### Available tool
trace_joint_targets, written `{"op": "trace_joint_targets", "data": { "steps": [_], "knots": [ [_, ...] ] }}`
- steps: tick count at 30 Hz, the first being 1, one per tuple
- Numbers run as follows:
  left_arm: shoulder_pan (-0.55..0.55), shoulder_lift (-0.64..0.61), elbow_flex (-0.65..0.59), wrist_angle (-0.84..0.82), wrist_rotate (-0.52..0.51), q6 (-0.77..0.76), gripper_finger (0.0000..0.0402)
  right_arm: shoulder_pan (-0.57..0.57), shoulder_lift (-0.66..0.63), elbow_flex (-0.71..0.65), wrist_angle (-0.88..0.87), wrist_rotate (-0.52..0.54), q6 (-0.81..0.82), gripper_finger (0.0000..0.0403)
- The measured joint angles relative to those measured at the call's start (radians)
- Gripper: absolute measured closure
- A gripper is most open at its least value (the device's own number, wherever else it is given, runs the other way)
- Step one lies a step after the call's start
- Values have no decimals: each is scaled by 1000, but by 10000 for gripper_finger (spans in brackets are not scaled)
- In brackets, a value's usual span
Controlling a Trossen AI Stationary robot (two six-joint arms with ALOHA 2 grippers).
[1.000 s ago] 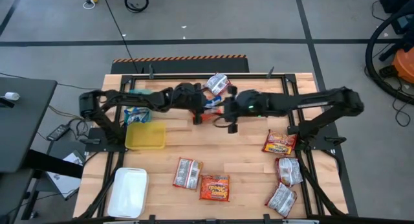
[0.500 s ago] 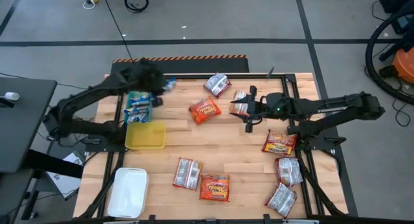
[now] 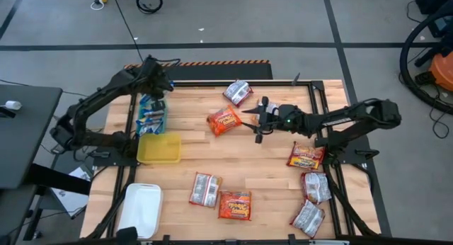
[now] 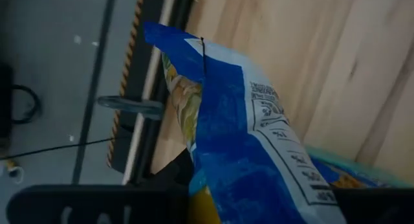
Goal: Sort Maruchan noodles
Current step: Put the blue noodle pack into the blue bin
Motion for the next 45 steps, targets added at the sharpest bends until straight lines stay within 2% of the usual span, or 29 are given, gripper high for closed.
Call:
{"op": "trace_joint_targets", "data": {
  "steps": [5, 10, 15, 20, 26, 29, 32, 36, 41, 45],
  "knots": [
    [59, 42, -1, -34, 122, 74, 310, -24, 55, 5, 43, -3, -5, 192],
    [77, 51, -1, -78, 153, 203, 310, -54, 64, 6, 44, -19, -5, 192],
    [91, 51, -20, -60, 266, 323, 310, -69, 63, 6, 46, -45, -2, 192],
    [82, 53, -87, -52, 180, 382, 310, -72, 63, 6, 46, -45, 1, 192],
    [33, 52, -119, 13, 158, 375, 310, -72, 63, 6, 45, -45, 6, 192],
    [7, 55, -121, 29, 64, 316, 306, -72, 63, 6, 34, -45, 26, 192],
    [-9, 54, -121, 23, 3, 291, 291, -71, 63, 6, 17, -45, 31, 192],
    [-36, 54, -111, 15, -14, 252, 263, -71, 63, 6, 12, -45, 31, 192],
    [-58, 53, -35, -18, -21, 197, 225, -71, 63, 6, 12, -44, 31, 192],
    [-57, 52, -16, -44, -96, 181, 202, -71, 63, 6, 7, -44, 31, 192]
  ]
}}
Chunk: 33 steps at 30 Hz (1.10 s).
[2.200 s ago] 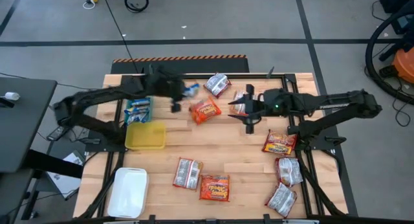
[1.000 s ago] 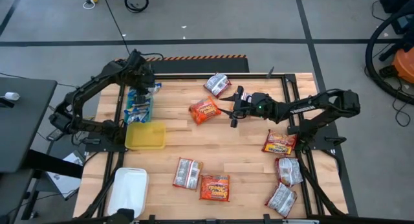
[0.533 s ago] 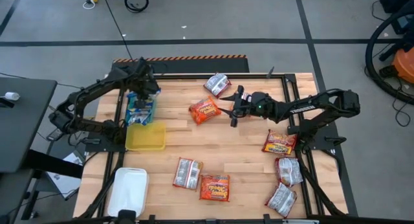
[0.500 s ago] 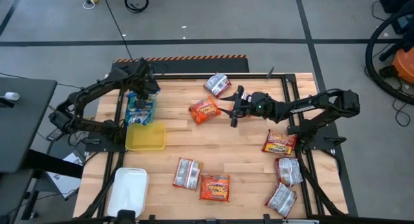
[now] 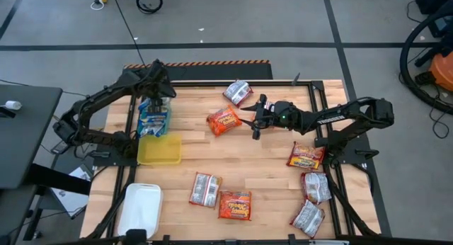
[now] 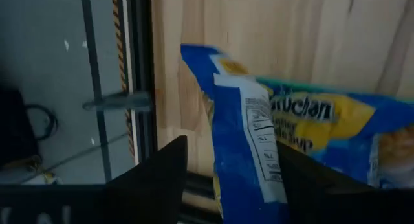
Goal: Sort Maruchan noodles
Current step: Put the blue noodle pack into the blue bin
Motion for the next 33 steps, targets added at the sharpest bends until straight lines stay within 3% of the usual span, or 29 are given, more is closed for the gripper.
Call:
{"op": "trace_joint_targets", "data": {
  "steps": [8, 16, 22, 26, 29, 33],
  "knots": [
    [-47, 94, 19, -61, -74, -138, 193, -1, 0, 0, -8, 8, 0, 192],
    [-81, 333, 242, -325, -105, -364, 193, -1, 0, 0, -70, 10, 35, 192],
    [-91, 469, 287, -329, -109, -390, 193, -1, -1, 0, -140, 4, 42, 192],
    [-115, 516, 287, -331, -171, -352, 199, -1, -1, 0, -178, 4, 21, 192],
    [-140, 510, 287, -329, -211, -281, 231, -1, -1, 0, -180, 3, -3, 192],
    [-159, 470, 287, -325, -185, -230, 325, -1, -1, 0, -180, 3, -36, 192]
  ]
}}
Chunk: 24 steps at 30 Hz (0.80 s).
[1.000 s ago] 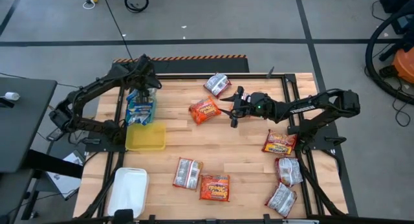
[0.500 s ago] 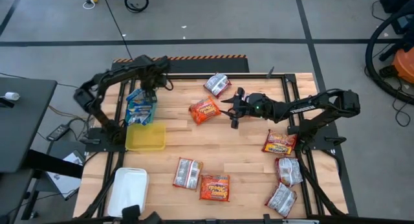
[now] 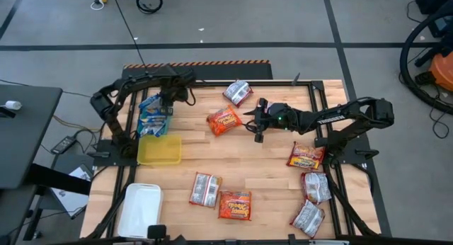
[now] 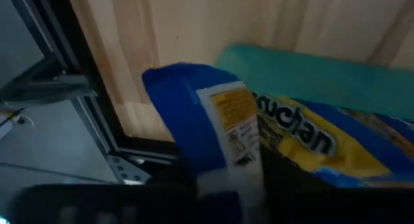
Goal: Sort Maruchan noodles
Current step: Put the blue noodle pack into the blue bin
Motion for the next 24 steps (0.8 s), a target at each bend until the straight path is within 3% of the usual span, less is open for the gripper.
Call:
{"op": "trace_joint_targets", "data": {
  "steps": [3, 12, 20, 24],
  "knots": [
    [0, -36, 0, 3, 10, -12, 382, -1, 0, 0, 0, 1, -19, 192],
    [57, -266, -42, 120, 192, 47, 388, -12, 0, 0, 0, 21, 1, 192],
    [159, -394, -257, 242, 270, 353, 389, -12, 0, 0, 0, 23, 29, 192],
    [171, -409, -305, 364, 323, 414, 389, -14, 0, 0, 1, 23, 29, 192]
  ]
}}
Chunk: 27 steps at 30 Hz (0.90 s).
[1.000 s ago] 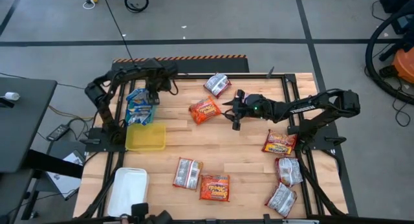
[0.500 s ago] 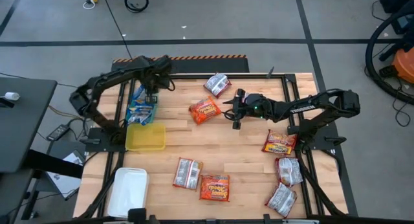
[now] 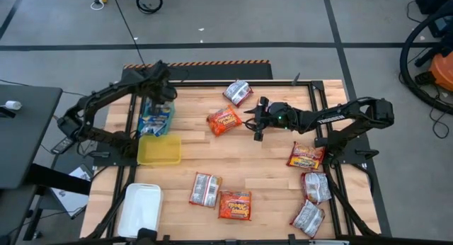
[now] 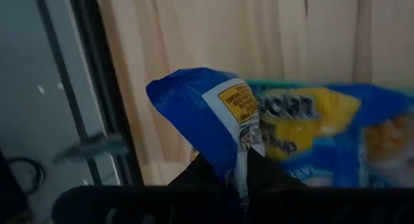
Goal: Sort Maruchan noodles
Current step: Put the blue noodle pack into the blue bin
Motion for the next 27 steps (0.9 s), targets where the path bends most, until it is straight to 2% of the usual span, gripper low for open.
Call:
{"op": "trace_joint_targets", "data": {
  "steps": [4, 8, 12, 16, 21, 25, 27],
  "knots": [
    [-3, 0, 0, 18, 54, -15, 389, -10, 0, 0, 1, 0, 13, 192],
    [5, -7, 0, 57, 226, -60, 389, -22, 0, 0, 2, 0, 15, 192],
    [13, 3, 0, 63, 257, -62, 389, -30, 0, 0, 4, 0, 15, 192],
    [58, 3, 0, 61, 357, -127, 388, -30, 0, 0, 4, -3, 15, 192],
    [81, 3, 0, 64, 235, -106, 387, -30, 0, 0, 6, -8, 36, 192],
    [115, 3, 0, 113, 277, -107, 387, -18, 0, 0, -12, -18, 70, 192],
    [123, 3, 0, 138, 262, -134, 386, -8, 0, 0, -18, -29, 76, 192]
  ]
}}
